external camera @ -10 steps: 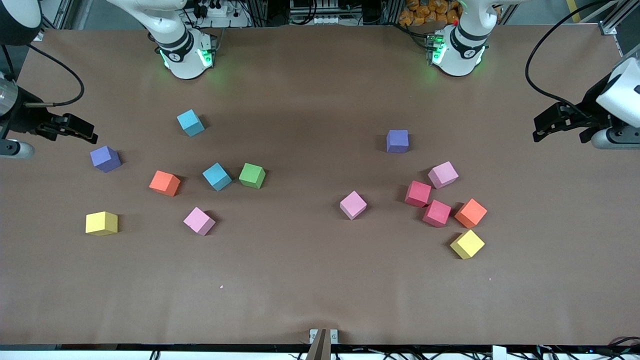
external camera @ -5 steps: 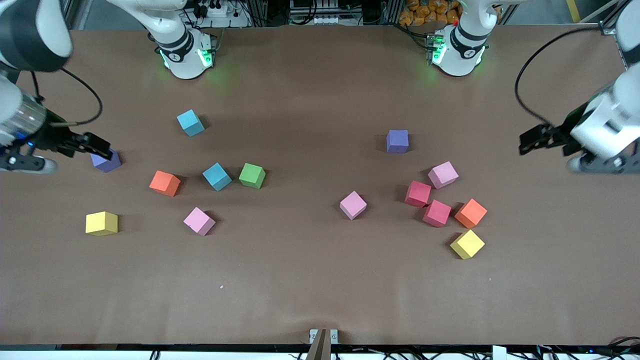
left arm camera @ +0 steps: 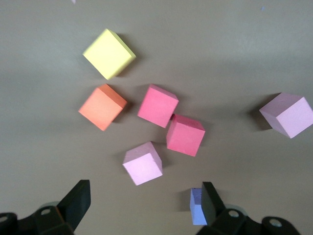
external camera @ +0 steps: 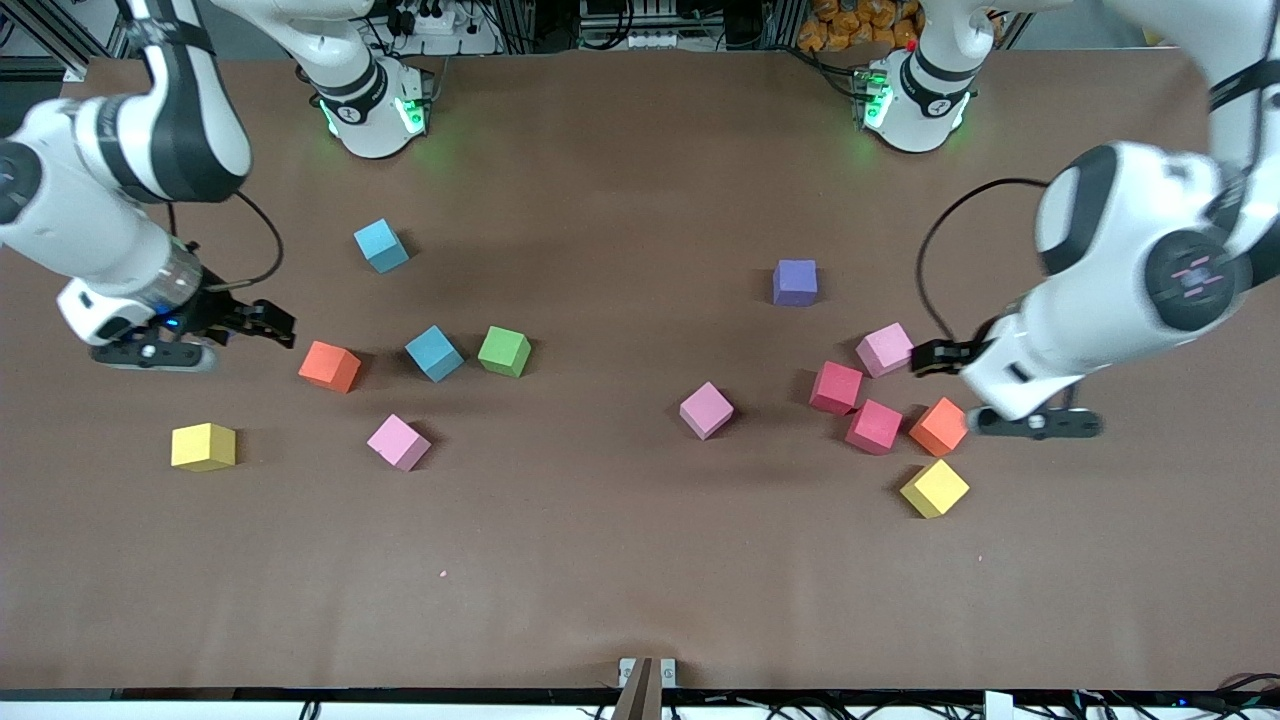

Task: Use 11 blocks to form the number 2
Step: 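Reach the right gripper to the orange cube while the left gripper reaches lavender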

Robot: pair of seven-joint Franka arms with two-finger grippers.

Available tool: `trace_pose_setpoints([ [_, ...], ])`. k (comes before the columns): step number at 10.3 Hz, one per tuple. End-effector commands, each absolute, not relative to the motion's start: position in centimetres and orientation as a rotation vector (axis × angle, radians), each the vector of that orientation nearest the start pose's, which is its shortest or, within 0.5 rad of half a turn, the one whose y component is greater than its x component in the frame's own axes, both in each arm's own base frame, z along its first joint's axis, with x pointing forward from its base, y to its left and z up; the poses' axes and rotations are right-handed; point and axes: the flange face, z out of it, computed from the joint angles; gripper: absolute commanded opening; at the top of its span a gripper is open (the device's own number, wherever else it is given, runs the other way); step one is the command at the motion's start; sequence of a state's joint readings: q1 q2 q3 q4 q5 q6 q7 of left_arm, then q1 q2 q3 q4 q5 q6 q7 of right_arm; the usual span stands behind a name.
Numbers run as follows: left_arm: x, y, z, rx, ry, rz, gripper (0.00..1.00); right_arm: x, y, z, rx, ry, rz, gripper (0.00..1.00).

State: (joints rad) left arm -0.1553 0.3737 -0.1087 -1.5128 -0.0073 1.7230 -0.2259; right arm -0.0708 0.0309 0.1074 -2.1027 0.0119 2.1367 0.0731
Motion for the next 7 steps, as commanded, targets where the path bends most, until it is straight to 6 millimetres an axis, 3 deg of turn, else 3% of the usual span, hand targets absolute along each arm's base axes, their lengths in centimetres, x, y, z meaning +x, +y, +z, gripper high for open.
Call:
trace_pose_setpoints([
  [1, 62.2, -17.6, 40.6, -3.128, -0.025, 0.311, 1.00, 56.3, 1.1, 34.5, -3.123, 0.063, 0.064, 1.00],
  [2, 61.3, -16.9, 39.6, -3.109, -0.120, 0.348, 1.00, 56.7, 0.5, 32.8, -3.120, -0.097, 0.063, 1.00],
  [4, 58.5, -15.2, 37.1, -3.102, -0.156, 0.335, 1.00, 56.6, -0.2, 31.9, -3.093, -0.355, 0.082, 1.00],
  [5, 57.0, -14.9, 34.9, -3.108, -0.182, 0.293, 1.00, 56.1, -0.2, 31.2, -3.071, -0.495, 0.095, 1.00],
  [7, 54.7, -14.3, 30.4, -3.086, -0.302, 0.286, 1.00, 53.7, -0.1, 27.3, -3.018, -0.803, -0.004, 1.00],
])
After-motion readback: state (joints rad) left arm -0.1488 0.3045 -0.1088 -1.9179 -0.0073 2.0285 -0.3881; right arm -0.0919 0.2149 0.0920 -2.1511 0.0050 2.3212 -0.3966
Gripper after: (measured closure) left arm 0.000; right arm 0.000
